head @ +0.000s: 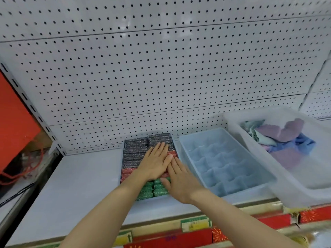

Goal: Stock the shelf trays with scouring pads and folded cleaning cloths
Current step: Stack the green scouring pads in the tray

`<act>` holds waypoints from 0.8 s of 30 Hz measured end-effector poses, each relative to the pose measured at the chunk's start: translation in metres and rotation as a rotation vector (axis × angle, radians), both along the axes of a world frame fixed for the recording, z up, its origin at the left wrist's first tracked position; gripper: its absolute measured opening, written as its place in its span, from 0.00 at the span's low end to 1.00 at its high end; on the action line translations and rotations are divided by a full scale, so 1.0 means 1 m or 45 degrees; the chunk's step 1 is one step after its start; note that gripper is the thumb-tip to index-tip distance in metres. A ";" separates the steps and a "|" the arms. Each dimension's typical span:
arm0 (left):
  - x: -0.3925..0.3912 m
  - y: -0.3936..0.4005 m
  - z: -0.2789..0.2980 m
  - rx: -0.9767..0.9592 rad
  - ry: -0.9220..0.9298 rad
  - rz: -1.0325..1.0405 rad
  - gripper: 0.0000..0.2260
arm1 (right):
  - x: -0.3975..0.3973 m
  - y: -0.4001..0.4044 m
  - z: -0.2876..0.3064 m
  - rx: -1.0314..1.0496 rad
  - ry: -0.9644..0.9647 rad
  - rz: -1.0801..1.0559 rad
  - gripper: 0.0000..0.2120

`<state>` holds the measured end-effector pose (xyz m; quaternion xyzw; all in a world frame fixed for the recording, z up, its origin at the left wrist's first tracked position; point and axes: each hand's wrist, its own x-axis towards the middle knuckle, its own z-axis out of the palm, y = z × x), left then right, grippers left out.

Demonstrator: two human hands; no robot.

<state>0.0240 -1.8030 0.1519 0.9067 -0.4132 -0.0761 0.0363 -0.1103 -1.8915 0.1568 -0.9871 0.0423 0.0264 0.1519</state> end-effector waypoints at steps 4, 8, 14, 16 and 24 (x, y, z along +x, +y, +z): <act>-0.012 0.001 -0.002 -0.004 -0.051 -0.055 0.31 | -0.014 0.013 0.003 -0.072 0.106 -0.115 0.37; -0.021 -0.005 -0.001 -0.040 -0.045 -0.087 0.34 | -0.025 0.009 0.013 -0.193 0.124 -0.150 0.33; -0.015 -0.018 0.017 -0.111 -0.006 -0.040 0.27 | -0.046 -0.020 0.040 -0.170 -0.236 -0.219 0.41; -0.018 -0.031 0.035 -0.210 -0.055 -0.086 0.25 | -0.057 -0.043 0.057 -0.258 -0.283 -0.285 0.33; -0.088 -0.147 0.110 -0.324 -0.001 -0.329 0.20 | -0.111 -0.178 0.095 -0.451 -0.350 -0.552 0.27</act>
